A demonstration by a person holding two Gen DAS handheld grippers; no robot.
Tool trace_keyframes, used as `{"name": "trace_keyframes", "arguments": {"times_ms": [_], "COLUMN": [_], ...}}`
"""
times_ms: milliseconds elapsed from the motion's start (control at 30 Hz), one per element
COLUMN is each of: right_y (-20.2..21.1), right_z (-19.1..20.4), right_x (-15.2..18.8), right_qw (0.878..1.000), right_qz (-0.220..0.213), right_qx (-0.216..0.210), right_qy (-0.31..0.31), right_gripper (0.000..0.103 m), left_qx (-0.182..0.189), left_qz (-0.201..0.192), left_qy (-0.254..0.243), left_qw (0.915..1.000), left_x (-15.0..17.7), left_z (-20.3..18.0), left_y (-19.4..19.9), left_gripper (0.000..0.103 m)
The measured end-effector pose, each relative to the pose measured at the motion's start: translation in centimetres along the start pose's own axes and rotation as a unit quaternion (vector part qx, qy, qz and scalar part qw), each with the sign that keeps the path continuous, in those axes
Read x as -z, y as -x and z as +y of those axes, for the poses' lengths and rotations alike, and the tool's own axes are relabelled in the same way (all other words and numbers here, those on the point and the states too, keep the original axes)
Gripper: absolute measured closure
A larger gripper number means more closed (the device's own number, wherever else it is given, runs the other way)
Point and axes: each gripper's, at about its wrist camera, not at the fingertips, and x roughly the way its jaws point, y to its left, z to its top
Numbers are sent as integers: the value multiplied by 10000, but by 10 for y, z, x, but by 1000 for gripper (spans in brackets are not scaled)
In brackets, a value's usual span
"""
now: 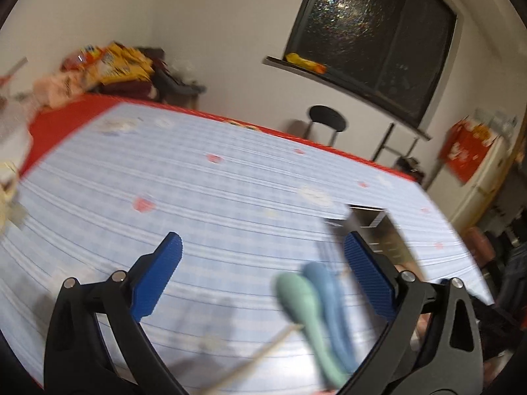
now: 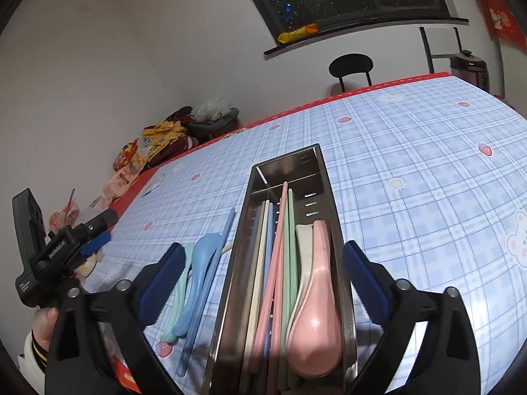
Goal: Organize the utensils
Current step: 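Move both open grippers back toward the green and blue spoons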
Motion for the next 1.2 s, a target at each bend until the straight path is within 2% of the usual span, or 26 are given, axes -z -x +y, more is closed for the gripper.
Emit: {"name": "trace_keyframes", "arguments": {"times_ms": [200, 267, 367, 500, 600, 700, 800, 833, 967, 1000, 1100, 1167, 1200], "right_y": [-3, -1, 1, 5, 9, 13, 3, -2, -24, -31, -49, -60, -63], "right_z": [5, 11, 20, 27, 34, 50, 72, 82, 113, 121, 134, 139, 142], "right_x": [0, 1, 3, 7, 8, 9, 14, 18, 30, 33, 42, 49, 53], "right_qw": [9996, 9988, 9963, 9929, 9884, 9866, 9859, 9857, 9805, 9792, 9746, 9700, 9681], "right_qz": [-137, -269, -401, -619, -777, -821, -558, -443, 24, 193, 596, 842, 907], "right_qx": [242, 327, 502, 704, 1008, 974, 875, 769, 570, 509, 470, 535, 578], "right_qy": [90, 260, 563, 739, 830, 1023, 1311, 1436, 1879, 1956, 2107, 2218, 2262], "right_gripper": [6, 6, 6, 6, 6, 6, 6, 9, 33, 36, 57, 78, 82], "left_qx": [-500, -495, -379, -21, 262, 356, 493, 545, 566, 545, 522, 522, 519], "left_qz": [-122, -212, -330, 27, 281, 300, 324, 350, 444, 447, 455, 460, 468], "left_qy": [-896, -1160, -1471, -1761, -1811, -1756, -1585, -1497, -1443, -1446, -1383, -1311, -1280], "left_qw": [9947, 9918, 9878, 9844, 9827, 9834, 9856, 9866, 9869, 9870, 9880, 9889, 9893], "left_x": [-2, 2, 9, 14, 16, 15, 11, 10, 11, 11, 10, 10, 9], "left_z": [16, 19, 20, 13, 13, 16, 22, 25, 29, 29, 31, 34, 35], "left_y": [-2, 0, 4, 3, 0, 2, 4, 3, -1, -1, -2, -2, -3], "left_gripper": [6, 6, 6, 6, 6, 6, 6, 6, 6, 6, 6, 6, 6]}}
